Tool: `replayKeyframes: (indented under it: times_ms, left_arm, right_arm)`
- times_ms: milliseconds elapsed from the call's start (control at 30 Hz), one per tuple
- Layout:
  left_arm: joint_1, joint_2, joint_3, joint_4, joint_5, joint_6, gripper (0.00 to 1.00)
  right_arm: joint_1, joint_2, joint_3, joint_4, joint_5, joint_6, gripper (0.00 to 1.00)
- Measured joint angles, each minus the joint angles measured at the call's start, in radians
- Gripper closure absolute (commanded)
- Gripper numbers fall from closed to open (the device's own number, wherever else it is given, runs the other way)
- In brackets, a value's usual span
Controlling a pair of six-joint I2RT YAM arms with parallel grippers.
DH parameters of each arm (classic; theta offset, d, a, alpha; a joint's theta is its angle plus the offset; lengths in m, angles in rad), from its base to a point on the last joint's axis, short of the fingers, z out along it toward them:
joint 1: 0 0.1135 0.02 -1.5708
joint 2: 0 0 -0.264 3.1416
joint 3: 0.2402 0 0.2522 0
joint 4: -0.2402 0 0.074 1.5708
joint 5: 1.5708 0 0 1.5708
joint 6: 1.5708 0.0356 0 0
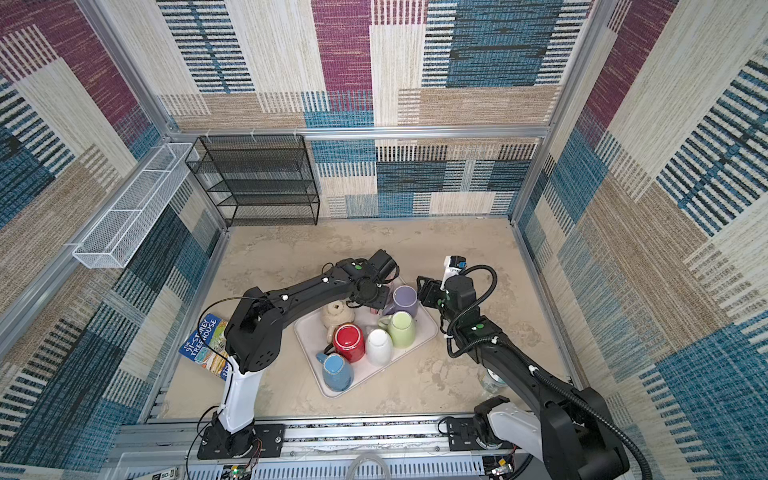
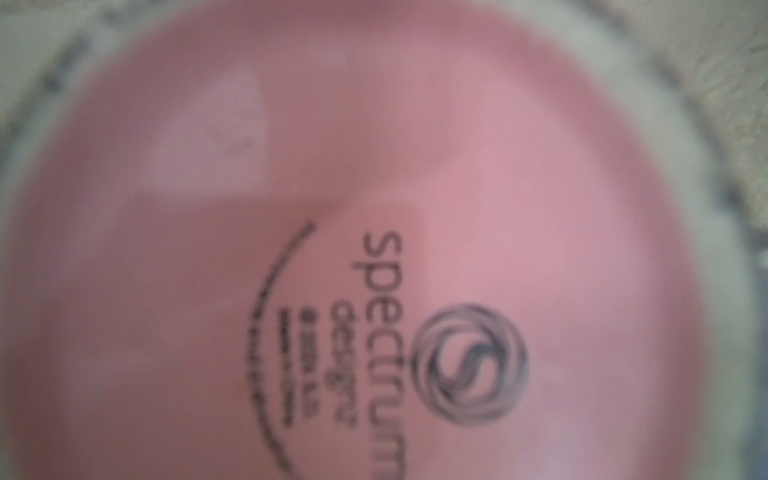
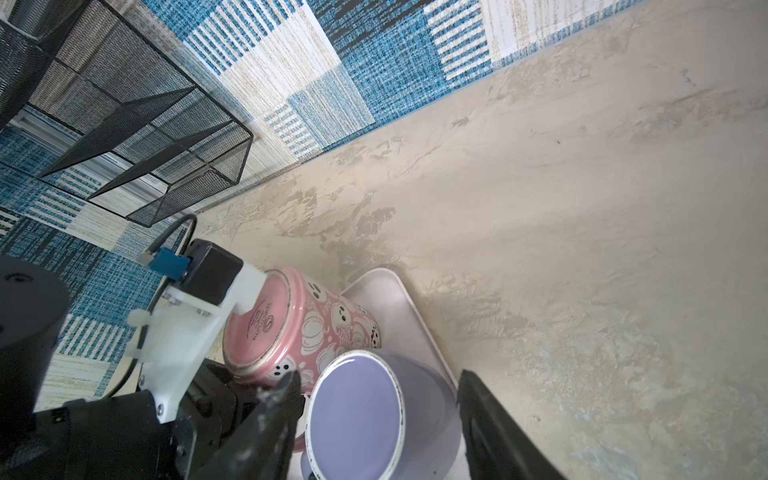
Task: Turn the mug right side up
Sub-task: 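Lower the left gripper onto the pink ghost mug and grasp its body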
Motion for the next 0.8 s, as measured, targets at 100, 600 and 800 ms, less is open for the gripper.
replayKeyframes:
  times_ms: [100, 600, 800]
  left_arm:
    - [0.0, 0.0, 0.0, 0.0, -0.002, 0.006, 0.76]
    - [-0.001, -0.007, 0.0, 0.008, -0.014, 0.03, 0.95]
    - [-0.001, -0.039, -0.012, -0.018, -0.013, 0.039, 1.0]
  right_arm:
    - [0.0, 0.0, 0.0, 0.002, -0.005, 0.0, 0.38]
    - [0.0, 0.0, 0.003, 0.002, -0.018, -0.001, 0.38]
    - [0.0, -0.009, 0.004, 0.002, -0.026, -0.009, 0.38]
